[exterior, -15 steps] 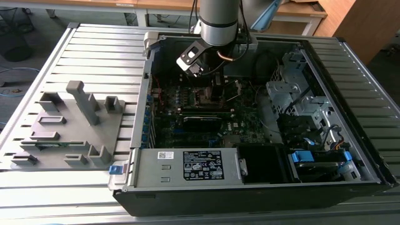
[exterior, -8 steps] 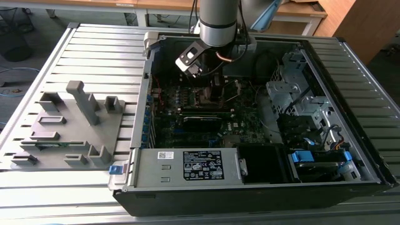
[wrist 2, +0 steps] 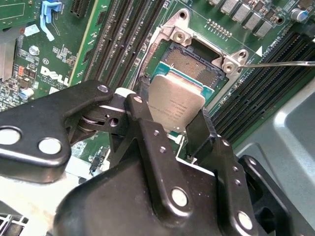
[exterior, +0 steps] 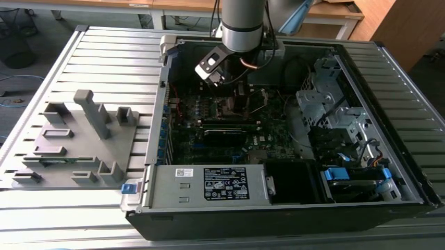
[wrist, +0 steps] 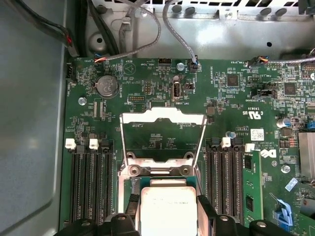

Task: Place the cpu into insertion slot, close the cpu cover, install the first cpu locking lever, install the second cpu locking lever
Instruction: 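Place the cpu into insertion slot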

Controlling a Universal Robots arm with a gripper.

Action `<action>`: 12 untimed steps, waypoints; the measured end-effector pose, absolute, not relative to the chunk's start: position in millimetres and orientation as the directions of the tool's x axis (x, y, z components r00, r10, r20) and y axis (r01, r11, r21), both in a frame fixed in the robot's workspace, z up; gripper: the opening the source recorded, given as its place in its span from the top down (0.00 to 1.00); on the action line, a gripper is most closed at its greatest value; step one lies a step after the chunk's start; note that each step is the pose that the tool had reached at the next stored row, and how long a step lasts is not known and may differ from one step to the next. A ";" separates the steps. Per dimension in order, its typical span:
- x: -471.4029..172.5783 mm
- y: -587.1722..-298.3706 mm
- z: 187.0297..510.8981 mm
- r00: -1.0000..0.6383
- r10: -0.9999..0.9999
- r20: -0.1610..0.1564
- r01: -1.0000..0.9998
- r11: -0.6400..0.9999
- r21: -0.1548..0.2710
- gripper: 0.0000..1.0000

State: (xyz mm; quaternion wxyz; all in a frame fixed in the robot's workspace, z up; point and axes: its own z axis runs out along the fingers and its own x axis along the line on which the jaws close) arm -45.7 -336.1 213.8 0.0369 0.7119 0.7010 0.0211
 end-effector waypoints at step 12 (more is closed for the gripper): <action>-47.8 -335.6 208.1 0.016 1.000 -0.021 0.997 -0.014 0.082 0.46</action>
